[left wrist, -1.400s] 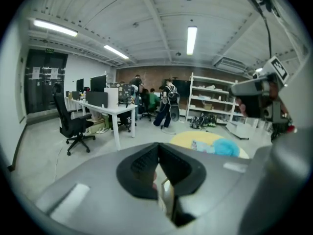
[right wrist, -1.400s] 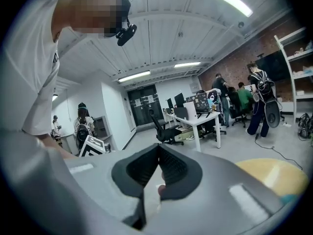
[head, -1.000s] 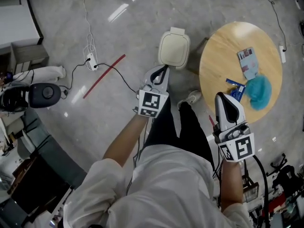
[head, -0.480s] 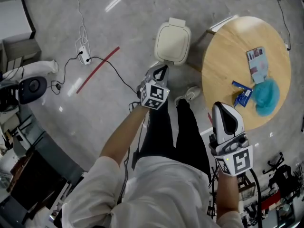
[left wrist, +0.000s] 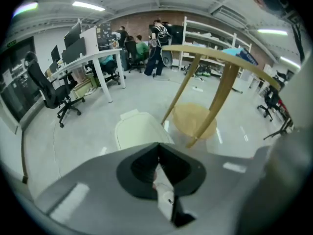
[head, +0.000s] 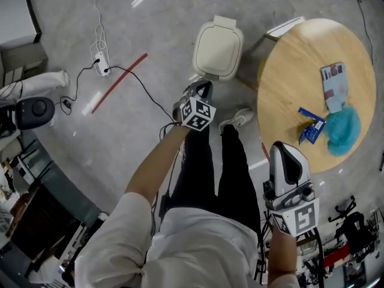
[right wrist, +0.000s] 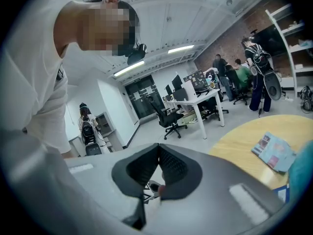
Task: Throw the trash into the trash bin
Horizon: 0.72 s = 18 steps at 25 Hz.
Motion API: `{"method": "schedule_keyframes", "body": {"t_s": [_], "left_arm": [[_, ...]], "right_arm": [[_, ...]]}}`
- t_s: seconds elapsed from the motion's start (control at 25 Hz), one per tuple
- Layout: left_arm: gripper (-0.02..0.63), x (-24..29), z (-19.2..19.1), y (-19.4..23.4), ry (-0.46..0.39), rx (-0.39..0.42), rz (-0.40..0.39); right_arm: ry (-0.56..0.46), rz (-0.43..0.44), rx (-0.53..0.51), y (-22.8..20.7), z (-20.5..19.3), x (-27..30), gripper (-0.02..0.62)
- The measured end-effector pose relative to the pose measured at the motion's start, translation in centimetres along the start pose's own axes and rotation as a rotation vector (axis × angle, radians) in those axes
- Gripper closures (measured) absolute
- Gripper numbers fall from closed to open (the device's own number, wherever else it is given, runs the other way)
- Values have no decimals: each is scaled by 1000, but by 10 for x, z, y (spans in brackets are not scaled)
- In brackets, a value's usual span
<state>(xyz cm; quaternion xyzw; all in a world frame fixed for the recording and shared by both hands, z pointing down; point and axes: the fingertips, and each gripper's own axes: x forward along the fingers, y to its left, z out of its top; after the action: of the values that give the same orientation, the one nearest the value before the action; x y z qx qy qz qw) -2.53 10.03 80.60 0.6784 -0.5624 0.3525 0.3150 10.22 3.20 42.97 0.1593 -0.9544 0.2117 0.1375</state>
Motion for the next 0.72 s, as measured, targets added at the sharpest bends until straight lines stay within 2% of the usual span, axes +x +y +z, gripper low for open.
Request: {"method": "schedule_keyframes", "body": {"t_s": [0.48, 0.72], "left_arm": [[600, 81, -60, -10, 187, 118, -15], [601, 112, -78, -2, 242, 113, 16]], "right_arm": [[-18, 13, 34, -11, -22, 6, 594], [-31, 6, 35, -17, -31, 7, 594]]}}
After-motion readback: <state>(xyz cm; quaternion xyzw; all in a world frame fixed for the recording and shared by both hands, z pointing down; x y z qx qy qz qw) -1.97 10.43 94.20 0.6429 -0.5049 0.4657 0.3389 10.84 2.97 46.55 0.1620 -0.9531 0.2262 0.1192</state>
